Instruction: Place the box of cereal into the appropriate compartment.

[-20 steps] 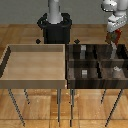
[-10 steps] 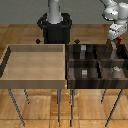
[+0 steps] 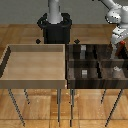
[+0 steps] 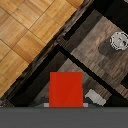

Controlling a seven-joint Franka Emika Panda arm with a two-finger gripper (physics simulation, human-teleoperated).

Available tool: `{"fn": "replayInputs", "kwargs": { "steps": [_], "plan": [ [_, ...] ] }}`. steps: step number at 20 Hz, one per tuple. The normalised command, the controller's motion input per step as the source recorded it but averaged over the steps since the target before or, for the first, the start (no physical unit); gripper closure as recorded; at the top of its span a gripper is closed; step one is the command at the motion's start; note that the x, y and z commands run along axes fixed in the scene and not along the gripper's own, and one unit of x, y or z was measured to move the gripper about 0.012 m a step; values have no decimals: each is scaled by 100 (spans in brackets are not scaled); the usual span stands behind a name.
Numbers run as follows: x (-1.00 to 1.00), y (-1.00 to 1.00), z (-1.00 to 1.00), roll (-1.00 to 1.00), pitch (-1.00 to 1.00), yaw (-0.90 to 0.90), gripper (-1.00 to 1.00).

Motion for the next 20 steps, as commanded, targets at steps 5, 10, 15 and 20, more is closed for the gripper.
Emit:
{"fn": "replayInputs", "kwargs": {
  "steps": [5, 10, 15, 20],
  "plan": [
    [0, 0, -100, 0, 0, 0, 100],
    [0, 0, -80, 0, 0, 0, -100],
    [0, 0, 0, 0, 0, 0, -100],
    [0, 0, 0, 0, 0, 0, -100]
  ]
}}
